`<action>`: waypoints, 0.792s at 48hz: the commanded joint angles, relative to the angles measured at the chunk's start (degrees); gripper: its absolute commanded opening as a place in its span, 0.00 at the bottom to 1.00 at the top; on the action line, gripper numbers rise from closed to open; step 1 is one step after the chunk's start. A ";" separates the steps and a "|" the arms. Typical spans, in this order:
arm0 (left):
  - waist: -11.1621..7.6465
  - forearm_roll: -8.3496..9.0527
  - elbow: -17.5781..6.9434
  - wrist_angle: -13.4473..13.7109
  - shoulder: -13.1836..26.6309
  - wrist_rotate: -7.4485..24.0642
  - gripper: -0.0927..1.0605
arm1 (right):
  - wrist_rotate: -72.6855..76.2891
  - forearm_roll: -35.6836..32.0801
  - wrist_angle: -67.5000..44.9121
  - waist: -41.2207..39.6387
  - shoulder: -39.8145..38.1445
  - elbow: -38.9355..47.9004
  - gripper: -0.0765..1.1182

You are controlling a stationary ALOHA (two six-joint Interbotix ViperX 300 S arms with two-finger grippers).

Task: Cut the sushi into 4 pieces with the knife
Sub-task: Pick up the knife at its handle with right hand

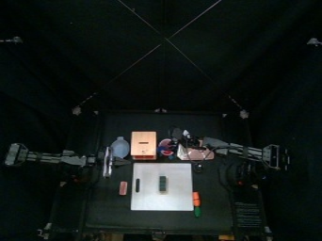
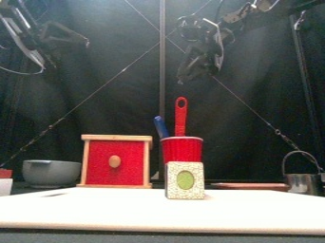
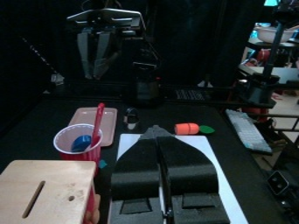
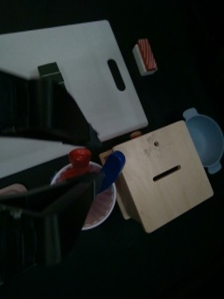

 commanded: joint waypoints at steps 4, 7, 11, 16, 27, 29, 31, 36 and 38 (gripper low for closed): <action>0.26 -0.35 -0.70 -0.53 0.18 -0.09 0.08 | -0.26 -0.79 4.48 0.53 3.34 -6.33 0.86; 0.35 -0.62 -0.62 -0.53 0.26 -0.09 0.08 | -0.09 -1.14 8.26 0.79 5.36 -8.44 0.87; 0.35 -0.70 -0.62 -0.53 0.26 -0.09 0.08 | -0.18 -1.67 13.10 1.05 7.91 -10.90 0.87; 0.35 -0.70 -0.53 -0.53 0.26 -0.09 0.08 | -0.18 -2.90 19.25 1.05 11.60 -14.24 0.86; 0.35 -0.79 -0.09 -0.62 0.18 -0.09 0.08 | -0.26 -5.62 31.20 1.14 18.90 -21.71 0.86; 0.35 -0.79 -0.09 -0.53 0.18 -0.09 0.08 | -0.26 -6.15 33.05 1.14 20.04 -22.85 0.86; 0.35 -0.79 0.00 -0.53 0.18 -0.09 0.08 | -0.26 -6.68 34.98 1.14 21.01 -23.82 0.86; 0.35 -0.79 0.35 -0.53 0.26 -0.09 0.08 | -0.26 -8.17 39.20 1.14 22.94 -25.93 0.86; 0.35 -0.79 0.35 -0.53 0.26 -0.09 0.08 | -0.26 -8.61 40.08 1.14 23.47 -26.54 0.86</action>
